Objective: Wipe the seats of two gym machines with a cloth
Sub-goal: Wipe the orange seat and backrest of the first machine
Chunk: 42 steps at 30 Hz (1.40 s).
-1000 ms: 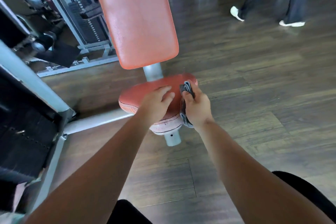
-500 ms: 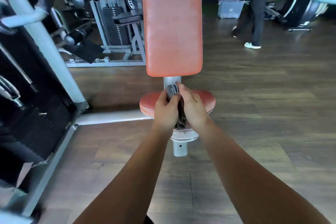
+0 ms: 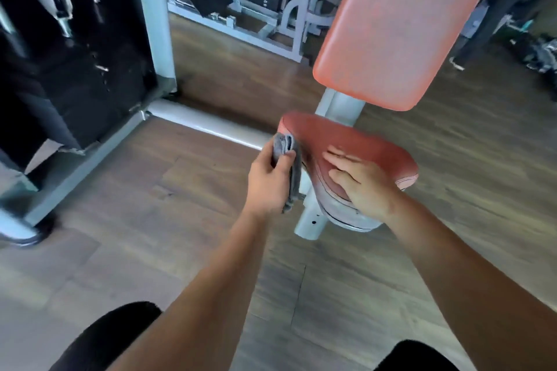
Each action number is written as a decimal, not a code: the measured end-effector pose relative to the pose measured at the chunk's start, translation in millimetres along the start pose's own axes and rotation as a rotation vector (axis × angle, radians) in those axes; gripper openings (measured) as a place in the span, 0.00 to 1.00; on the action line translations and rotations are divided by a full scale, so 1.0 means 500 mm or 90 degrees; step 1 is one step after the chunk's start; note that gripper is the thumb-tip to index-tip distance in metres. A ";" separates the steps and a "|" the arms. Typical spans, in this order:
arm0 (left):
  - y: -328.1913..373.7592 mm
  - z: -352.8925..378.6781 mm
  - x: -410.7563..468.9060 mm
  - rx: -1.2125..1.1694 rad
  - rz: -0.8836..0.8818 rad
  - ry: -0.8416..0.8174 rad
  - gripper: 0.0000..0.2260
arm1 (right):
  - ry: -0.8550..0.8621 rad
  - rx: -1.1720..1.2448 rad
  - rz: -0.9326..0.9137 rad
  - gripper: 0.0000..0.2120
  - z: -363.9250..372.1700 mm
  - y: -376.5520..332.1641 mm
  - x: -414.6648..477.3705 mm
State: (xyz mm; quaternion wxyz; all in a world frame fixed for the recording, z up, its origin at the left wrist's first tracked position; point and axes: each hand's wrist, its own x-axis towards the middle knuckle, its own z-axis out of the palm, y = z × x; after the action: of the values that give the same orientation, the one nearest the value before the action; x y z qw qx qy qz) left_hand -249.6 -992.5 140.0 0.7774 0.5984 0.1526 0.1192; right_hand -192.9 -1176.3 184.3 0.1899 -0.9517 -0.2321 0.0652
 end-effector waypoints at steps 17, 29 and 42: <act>-0.092 0.123 -0.095 -0.047 0.040 0.038 0.22 | 0.036 -0.030 0.004 0.24 0.014 -0.015 0.006; -0.096 0.119 -0.089 -0.070 -0.005 0.011 0.21 | 0.033 -0.036 0.002 0.28 0.012 -0.020 0.000; -0.075 0.136 -0.104 -0.090 -0.047 0.073 0.21 | 0.036 -0.035 0.002 0.27 0.015 -0.016 0.004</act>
State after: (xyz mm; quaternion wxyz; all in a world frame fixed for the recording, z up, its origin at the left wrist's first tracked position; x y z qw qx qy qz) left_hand -271.7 -1082.1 125.0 0.8116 0.5282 0.2100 0.1350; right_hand -196.0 -1166.2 180.5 0.1701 -0.9584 -0.2270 0.0322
